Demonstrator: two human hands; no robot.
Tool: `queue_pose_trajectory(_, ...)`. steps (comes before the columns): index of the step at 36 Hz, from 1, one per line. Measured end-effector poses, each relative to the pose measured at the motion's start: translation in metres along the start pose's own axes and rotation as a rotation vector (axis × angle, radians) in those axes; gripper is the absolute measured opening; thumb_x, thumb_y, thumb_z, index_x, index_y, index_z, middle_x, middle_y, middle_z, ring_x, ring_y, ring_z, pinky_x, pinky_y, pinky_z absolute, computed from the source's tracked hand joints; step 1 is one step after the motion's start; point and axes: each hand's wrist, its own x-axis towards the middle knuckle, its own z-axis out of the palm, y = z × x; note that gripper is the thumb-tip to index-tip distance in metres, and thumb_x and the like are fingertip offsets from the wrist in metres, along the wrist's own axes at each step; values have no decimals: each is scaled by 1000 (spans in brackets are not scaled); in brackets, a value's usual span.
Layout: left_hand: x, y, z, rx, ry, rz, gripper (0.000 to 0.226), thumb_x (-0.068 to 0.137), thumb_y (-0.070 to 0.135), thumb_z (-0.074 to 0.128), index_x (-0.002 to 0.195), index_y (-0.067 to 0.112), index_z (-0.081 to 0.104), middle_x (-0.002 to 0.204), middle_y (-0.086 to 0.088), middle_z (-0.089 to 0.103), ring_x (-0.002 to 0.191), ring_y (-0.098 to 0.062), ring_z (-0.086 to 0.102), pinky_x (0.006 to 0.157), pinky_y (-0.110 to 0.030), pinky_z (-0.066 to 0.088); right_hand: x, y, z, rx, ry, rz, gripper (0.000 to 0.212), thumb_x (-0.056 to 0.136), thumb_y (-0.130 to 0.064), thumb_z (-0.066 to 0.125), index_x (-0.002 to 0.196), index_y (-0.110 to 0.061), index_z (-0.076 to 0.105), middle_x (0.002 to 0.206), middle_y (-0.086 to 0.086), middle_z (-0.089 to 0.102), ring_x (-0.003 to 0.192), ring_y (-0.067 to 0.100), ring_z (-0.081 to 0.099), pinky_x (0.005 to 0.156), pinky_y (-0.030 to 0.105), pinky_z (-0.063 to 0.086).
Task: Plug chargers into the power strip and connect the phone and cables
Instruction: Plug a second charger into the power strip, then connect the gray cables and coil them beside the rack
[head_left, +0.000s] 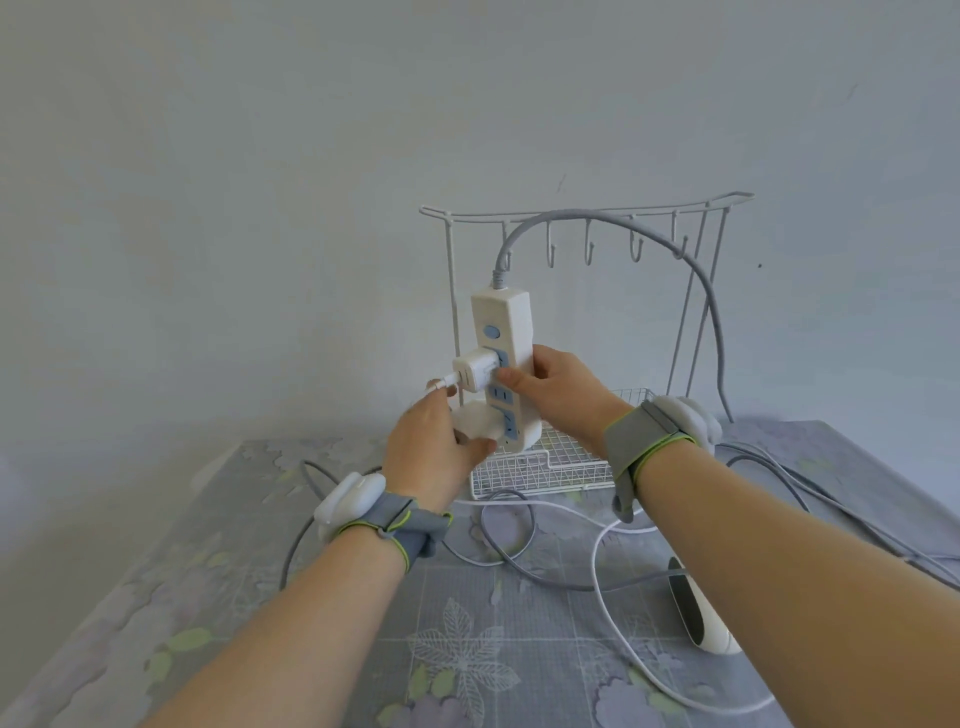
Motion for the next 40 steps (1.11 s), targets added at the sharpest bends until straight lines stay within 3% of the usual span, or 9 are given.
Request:
queue_pose_trajectory(6,-12,-5,1,191,-87,-66,60,86,21,61,139,10,35,126,-9,59,113,-29,58,88,-35,46,0,11,6,-107,75,-33,35,92,-33,59,103,-1,60,86,12,64,76,26,56,71,38,48)
queue_pose_trajectory(12,-18,-18,-13,187,-3,-53,34,84,13,59,117,18,64,102,-5,72,99,-26,65,84,-34,51,-3,11,4,-209,137,9,32,88,-41,62,92,-10,64,85,6,66,76,23,59,66,31,47)
queue_pose_trajectory(17,-31,-19,-27,37,46,-87,16,75,14,66,86,23,73,83,5,74,83,-17,68,73,-25,51,-17,12,4,-335,179,106,43,87,-44,61,115,-11,60,106,7,67,93,26,64,80,36,53)
queue_pose_trajectory(21,-45,-25,-46,1,150,-135,12,75,13,65,73,23,72,73,4,73,76,-18,68,68,-23,50,-34,11,2,-329,237,135,18,87,-25,58,95,-12,67,93,6,72,86,27,68,79,40,56)
queue_pose_trajectory(23,-48,-30,-50,-9,177,-151,11,74,14,65,71,23,72,70,4,73,76,-20,69,70,-27,53,-40,13,4,-241,192,164,16,86,-14,56,77,-13,68,78,9,74,74,26,70,74,43,60)
queue_pose_trajectory(27,-54,-40,-54,69,145,-208,8,76,27,63,79,27,71,80,9,72,74,-20,68,70,-30,56,-54,13,16,-42,-33,231,15,90,-5,56,81,-2,68,73,15,70,56,20,62,63,33,60)
queue_pose_trajectory(32,-62,-51,-62,169,-97,-220,10,81,37,64,84,28,69,91,5,72,89,-21,66,76,-31,54,-65,4,30,-13,-182,246,16,91,-4,54,89,1,68,73,12,69,56,18,63,58,26,58)
queue_pose_trajectory(35,-64,-49,-65,143,-114,-192,17,81,38,66,69,26,65,80,2,71,84,-23,67,75,-32,55,-66,-3,35,-10,-204,252,21,91,-1,49,95,4,69,78,14,69,58,18,63,60,26,58)
queue_pose_trajectory(40,-69,-46,-73,92,-42,-139,17,85,34,64,86,22,75,86,1,73,87,-21,66,74,-27,50,-70,-14,45,-16,-211,241,27,90,4,44,97,5,69,77,12,68,59,17,62,61,26,57)
